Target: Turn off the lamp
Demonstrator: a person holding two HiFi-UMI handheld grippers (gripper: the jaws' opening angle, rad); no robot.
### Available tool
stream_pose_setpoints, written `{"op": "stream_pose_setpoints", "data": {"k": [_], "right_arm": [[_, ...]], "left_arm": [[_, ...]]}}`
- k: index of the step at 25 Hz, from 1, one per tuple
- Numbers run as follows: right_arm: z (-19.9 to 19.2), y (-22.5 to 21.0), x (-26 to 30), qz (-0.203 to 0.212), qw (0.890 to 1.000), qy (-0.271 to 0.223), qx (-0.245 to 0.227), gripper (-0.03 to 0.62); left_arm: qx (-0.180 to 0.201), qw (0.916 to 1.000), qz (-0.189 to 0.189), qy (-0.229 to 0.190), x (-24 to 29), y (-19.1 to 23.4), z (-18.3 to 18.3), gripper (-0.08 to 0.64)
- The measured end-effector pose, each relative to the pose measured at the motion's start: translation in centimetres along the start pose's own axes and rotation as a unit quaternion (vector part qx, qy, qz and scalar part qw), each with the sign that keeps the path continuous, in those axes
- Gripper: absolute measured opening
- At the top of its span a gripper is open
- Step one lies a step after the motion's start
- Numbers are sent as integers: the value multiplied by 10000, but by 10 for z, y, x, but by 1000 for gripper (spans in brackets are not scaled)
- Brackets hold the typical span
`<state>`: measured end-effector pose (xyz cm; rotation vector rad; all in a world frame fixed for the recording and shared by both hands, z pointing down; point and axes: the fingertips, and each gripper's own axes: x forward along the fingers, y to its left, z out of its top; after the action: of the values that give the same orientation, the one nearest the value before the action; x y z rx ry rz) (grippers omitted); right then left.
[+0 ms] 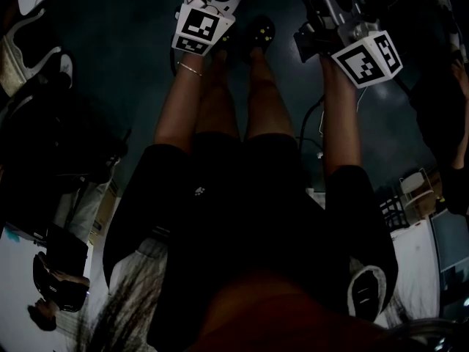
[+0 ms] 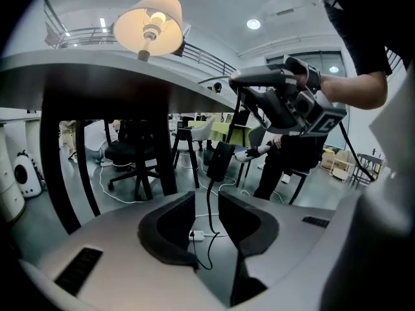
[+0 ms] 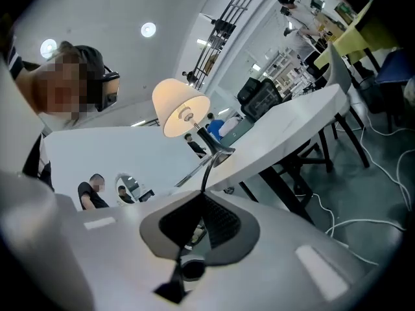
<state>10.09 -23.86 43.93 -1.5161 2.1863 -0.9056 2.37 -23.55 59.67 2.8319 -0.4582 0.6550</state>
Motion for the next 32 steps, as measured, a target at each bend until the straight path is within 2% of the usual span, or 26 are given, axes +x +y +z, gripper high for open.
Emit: {"op": "stream_pose_setpoints", "data": {"k": [9, 16, 19, 21, 22, 23, 27, 32], "right_arm": [[2, 10, -4, 263, 9991, -17, 338, 9], [4, 12, -8, 312, 9985, 3, 440, 9], [6, 13, -5, 390, 9975, -78, 578, 9], [7, 12, -4, 387, 9972, -120, 626, 9], [7, 10, -5, 351, 9975, -111, 606, 9], [7, 9, -7, 319, 9978, -103, 577, 9], [15, 5, -11, 298, 9978, -226, 550, 9], [21, -1, -15, 93, 9994, -294, 164, 11]], "left_arm": [[124, 9992, -387, -55, 30, -6, -4, 97], [8, 9982, -593, -96, 41, -11, -6, 97], [-180, 9974, -644, -282, 43, -10, 0, 97], [-163, 9970, -662, -369, 42, -10, 5, 95], [-126, 9969, -679, -387, 41, -11, 7, 87], [-94, 9968, -695, -396, 40, -13, 9, 44], [-56, 9970, -657, -411, 33, -18, 12, 21], [-173, 9973, -479, -533, 22, -17, 16, 18]]}}
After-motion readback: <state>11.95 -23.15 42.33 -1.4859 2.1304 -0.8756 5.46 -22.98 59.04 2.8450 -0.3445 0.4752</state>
